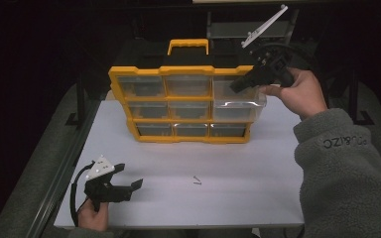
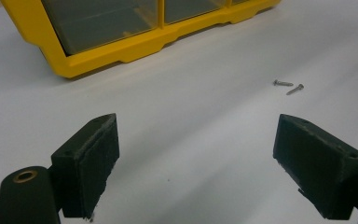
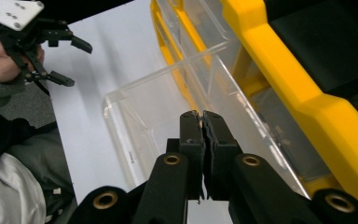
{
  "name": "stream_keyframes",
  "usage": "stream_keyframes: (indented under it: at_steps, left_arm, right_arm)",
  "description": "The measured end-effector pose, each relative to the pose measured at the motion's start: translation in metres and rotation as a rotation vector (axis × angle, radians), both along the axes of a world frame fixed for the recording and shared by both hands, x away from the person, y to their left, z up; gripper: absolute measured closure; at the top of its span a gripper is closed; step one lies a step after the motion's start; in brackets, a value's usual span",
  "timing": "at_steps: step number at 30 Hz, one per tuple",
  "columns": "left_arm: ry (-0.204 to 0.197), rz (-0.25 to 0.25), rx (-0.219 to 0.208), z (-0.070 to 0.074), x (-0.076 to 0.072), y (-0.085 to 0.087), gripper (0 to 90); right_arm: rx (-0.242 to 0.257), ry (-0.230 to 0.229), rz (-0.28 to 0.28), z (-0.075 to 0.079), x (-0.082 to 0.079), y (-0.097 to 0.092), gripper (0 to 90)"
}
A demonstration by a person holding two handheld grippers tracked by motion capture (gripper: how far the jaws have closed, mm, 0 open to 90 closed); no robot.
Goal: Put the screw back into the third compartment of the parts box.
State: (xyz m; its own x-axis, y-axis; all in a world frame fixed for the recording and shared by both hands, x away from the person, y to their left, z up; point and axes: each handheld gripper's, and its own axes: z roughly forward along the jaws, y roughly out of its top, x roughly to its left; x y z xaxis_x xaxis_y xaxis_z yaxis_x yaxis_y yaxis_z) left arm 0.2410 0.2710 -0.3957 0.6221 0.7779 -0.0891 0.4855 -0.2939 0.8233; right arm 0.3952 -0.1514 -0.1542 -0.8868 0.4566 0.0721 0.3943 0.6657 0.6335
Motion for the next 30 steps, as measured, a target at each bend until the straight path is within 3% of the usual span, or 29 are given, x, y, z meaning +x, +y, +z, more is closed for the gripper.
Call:
stream_keyframes:
  at_steps: [7, 14, 23, 30]
  left_arm:
    - [-0.009, -0.003, 0.011, 0.001, 0.000, 0.002, 13.7]
    - [-0.010, 0.007, -0.007, 0.000, 0.000, 0.001, 13.7]
    - [-0.004, 0.001, 0.019, 0.001, 0.000, 0.002, 13.7]
    - [-0.005, 0.005, 0.011, 0.000, 0.001, 0.001, 13.7]
  right_arm:
    - [-0.017, 0.014, -0.010, -0.010, 0.004, 0.003, 81.0]
    - [0.019, -0.017, 0.017, 0.000, -0.007, 0.001, 79.7]
    - [0.050, -0.035, 0.060, 0.012, -0.039, -0.004, 76.1]
    - [0.073, -0.047, 0.104, 0.011, -0.065, -0.005, 73.0]
